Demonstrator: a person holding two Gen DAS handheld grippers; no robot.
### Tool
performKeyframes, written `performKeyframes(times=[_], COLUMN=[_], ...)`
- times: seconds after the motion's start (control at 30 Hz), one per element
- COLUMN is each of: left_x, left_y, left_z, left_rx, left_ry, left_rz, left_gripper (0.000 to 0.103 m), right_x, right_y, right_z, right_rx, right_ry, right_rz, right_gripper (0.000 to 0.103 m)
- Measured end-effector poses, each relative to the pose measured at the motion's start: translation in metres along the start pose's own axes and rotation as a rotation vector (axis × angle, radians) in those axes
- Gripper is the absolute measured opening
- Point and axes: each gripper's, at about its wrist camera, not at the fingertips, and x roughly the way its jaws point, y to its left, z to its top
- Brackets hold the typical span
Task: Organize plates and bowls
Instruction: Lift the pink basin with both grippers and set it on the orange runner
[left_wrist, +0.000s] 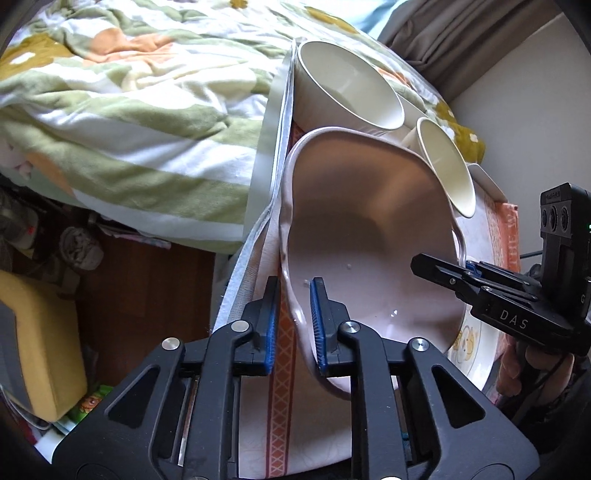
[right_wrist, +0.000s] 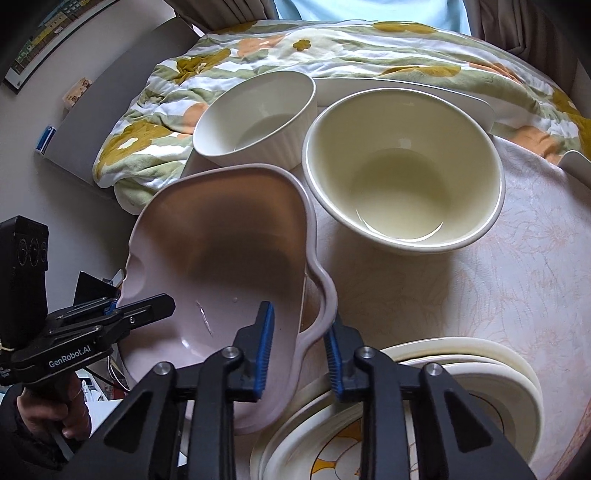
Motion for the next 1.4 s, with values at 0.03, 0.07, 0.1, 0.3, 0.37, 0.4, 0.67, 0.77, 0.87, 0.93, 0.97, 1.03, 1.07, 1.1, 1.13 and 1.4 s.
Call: performKeyframes(times=[0.03, 0.07, 0.1, 0.3, 0.37, 0.4, 0.67, 0.77, 0.87, 0.93, 0.97, 1.03, 1.07, 1.1, 1.13, 1.4], left_x=[0.0, -0.001, -0.002, -0.019, -0.029, -0.036, -0.079, -0.083, -0.076, -0.066, -0.06, -0.045, -0.036, -0.028, -0.018, 0.063], left_y=[0.0, -0.001, -0.002, -0.014, -0.023, -0.029, -0.107, -0.148, -0.193, -0.223, -0.238, -0.268, -0.282, -0.296, -0.309, -0.381], left_z=[0.0, 0.001, 0.0, -0.001, -0.002, -0.002, -0.008, -0.016, -0.027, -0.036, -0.04, -0.049, -0.053, -0.057, -0.062, -0.096], left_rx=[0.001, 0.005, 0.012, 0.038, 0.048, 0.053, 0.12, 0.138, 0.157, 0.168, 0.172, 0.181, 0.186, 0.192, 0.197, 0.242], left_ry=[-0.005, -0.008, -0.011, -0.047, -0.06, -0.07, -0.169, -0.195, -0.196, -0.191, -0.188, -0.178, -0.171, -0.162, -0.151, -0.03], left_rz=[0.001, 0.008, 0.018, 0.05, 0.065, 0.069, 0.095, 0.085, 0.068, 0.05, 0.04, 0.019, 0.008, -0.001, -0.012, -0.039], left_gripper=[0.011, 0.01, 0.01, 0.01, 0.01, 0.01, 0.01, 0.01, 0.01, 0.01, 0.01, 0.01, 0.01, 0.01, 0.01, 0.01], right_x=[0.001, 0.001, 0.0, -0.01, -0.02, -0.026, -0.097, -0.128, -0.159, -0.175, -0.183, -0.198, -0.204, -0.209, -0.214, -0.217], right_y=[0.0, 0.001, 0.002, 0.004, 0.004, 0.003, -0.023, -0.045, -0.075, -0.094, -0.105, -0.129, -0.142, -0.156, -0.171, -0.263], right_z=[-0.001, -0.001, -0.002, -0.007, -0.007, -0.008, -0.025, -0.037, -0.048, -0.055, -0.06, -0.069, -0.076, -0.082, -0.087, -0.129], right_rx=[0.002, 0.001, -0.001, 0.0, 0.004, 0.008, 0.003, -0.003, 0.007, 0.015, 0.017, 0.02, 0.025, 0.035, 0.047, 0.141], right_ry=[0.004, 0.002, 0.0, -0.032, -0.053, -0.068, -0.2, -0.234, -0.26, -0.268, -0.274, -0.281, -0.283, -0.285, -0.283, -0.24], right_rz=[0.005, 0.007, 0.008, 0.021, 0.043, 0.055, 0.103, 0.099, 0.088, 0.071, 0.058, 0.029, 0.016, 0.006, -0.003, -0.069], right_gripper=[0.013, 0.012, 0.011, 0.011, 0.011, 0.011, 0.011, 0.011, 0.011, 0.011, 0.011, 0.011, 0.011, 0.011, 0.011, 0.011])
